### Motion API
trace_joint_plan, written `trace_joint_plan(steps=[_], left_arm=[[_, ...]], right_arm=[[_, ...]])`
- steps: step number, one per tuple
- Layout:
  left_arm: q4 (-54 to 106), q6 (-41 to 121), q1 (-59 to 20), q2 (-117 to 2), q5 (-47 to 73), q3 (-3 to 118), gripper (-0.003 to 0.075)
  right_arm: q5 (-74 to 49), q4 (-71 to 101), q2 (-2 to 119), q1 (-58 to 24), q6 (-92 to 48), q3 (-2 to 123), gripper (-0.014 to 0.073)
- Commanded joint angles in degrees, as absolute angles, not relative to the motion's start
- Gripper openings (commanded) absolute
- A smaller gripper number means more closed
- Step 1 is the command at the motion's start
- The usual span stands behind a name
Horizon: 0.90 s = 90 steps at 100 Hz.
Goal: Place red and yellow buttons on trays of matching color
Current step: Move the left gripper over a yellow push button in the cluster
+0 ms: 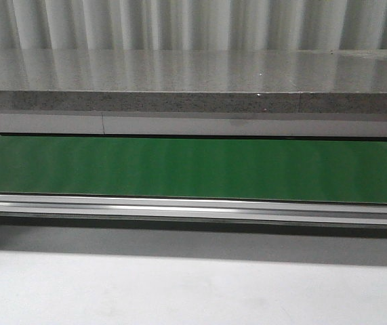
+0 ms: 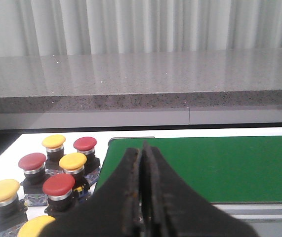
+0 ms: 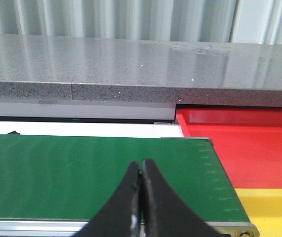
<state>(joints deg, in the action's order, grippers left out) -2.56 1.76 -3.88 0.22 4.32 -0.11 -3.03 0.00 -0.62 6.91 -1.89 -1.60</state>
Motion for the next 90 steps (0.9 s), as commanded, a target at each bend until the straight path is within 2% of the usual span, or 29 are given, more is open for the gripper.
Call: trace_joint_plan(steps=[1,90], left_arm=[[-2.4,1.3,-3.7,2.0,0.0,-2.6,-0.002],[-2.4,1.3,-3.7,2.0,0.0,-1.4,-0.002]], right_arm=[[1.1,-0.4,-1.5,7.2,-2.1,-0.5,-0.0065],[1.1,-0.4,-1.5,7.2,-2.1,-0.5,-0.0065]])
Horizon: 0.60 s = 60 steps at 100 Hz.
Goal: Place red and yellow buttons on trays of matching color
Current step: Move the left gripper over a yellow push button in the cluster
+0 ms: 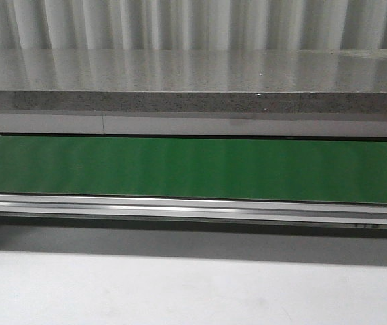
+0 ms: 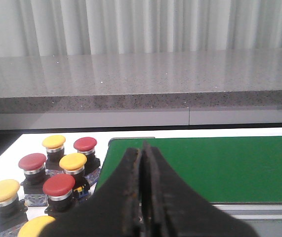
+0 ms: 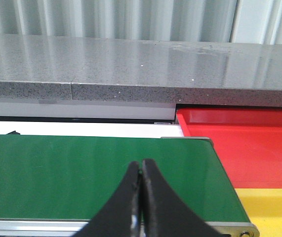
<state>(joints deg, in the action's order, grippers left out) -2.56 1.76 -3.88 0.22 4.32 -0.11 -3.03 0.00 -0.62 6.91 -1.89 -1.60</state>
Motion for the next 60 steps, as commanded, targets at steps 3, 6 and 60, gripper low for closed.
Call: trace_joint_plan(steps=[3,6,60], left_arm=[[-2.5,1.3,-3.7,1.9,0.6,-0.6,-0.002],[-2.7,1.3,-3.7,1.9,0.9,0.1,-0.002],[-3.7,1.3,-3.7,-14.2,20.9,24.7,-0.002]], right_arm=[[1.1,-0.4,-1.5,7.2,-2.1,-0.5,-0.0065],[1.1,-0.4,-1.5,7.2,-2.1,-0.5,-0.0065],[1.1,-0.4,-1.5,7.2,-2.1,-0.5,-0.0065]])
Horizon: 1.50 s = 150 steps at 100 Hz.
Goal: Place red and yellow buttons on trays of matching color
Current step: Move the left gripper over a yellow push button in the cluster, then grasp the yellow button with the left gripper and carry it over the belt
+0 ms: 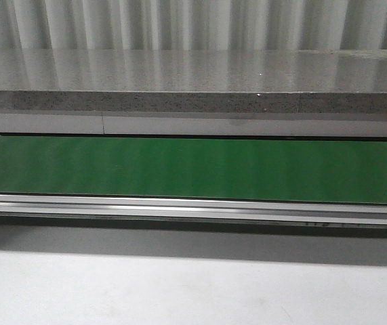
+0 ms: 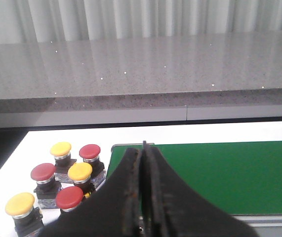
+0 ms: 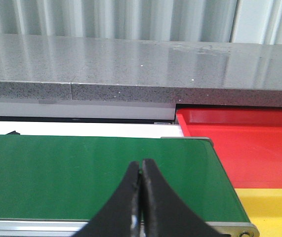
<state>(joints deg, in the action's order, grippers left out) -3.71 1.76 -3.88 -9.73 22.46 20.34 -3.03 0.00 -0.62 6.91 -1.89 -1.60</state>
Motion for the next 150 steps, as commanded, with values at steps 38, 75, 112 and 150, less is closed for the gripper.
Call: trace_joint_plan(steps=[38,75,112,150], left_arm=[[-3.7,1.3,-3.7,-30.6,24.5,35.4,0.0339],[-3.7,-5.0,3.1,-47.8,42.4,47.4,0.0491],[-1.0,-4.9,15.4,-65.0,52.8,54.2,0.0491],[0.0,-4.9,20.9,-77.9,54.0,54.2,0.0491]], right_arm=[[1.1,-0.4,-1.5,7.2,-2.1,-0.5,-0.0065],[1.1,-0.4,-1.5,7.2,-2.1,-0.5,-0.0065],[1.1,-0.4,-1.5,7.2,-2.1,-0.5,-0.0065],[1.1,-0.4,-1.5,7.2,-2.1,-0.5,-0.0065]])
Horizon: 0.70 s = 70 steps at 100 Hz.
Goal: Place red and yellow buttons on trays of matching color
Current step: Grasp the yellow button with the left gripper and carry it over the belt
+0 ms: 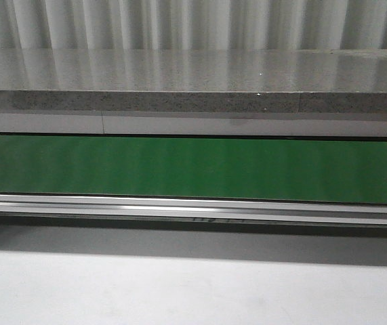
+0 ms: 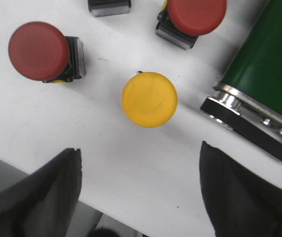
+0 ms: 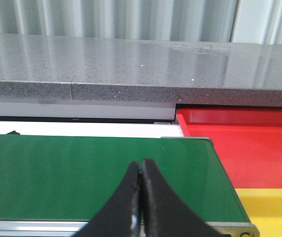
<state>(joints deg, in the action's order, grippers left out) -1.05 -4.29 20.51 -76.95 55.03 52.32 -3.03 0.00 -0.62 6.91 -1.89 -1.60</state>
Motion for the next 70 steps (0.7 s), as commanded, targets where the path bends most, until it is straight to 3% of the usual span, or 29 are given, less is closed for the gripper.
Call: trace_joint_plan(steps=[1,61,70], left_arm=[[0.0,-4.9,20.9,-78.1,54.0,54.2,0.0491],[0.9,-4.9,20.9,-90.5,49.6,58.5,0.049],[1.4,-4.9,20.9,-92.4,51.2,60.3,0.0446]], right_arm=[[1.1,-0.4,-1.5,7.2,-2.1,-0.5,-0.0065],[1.1,-0.4,-1.5,7.2,-2.1,-0.5,-0.0065],[1.1,-0.4,-1.5,7.2,-2.1,-0.5,-0.0065]])
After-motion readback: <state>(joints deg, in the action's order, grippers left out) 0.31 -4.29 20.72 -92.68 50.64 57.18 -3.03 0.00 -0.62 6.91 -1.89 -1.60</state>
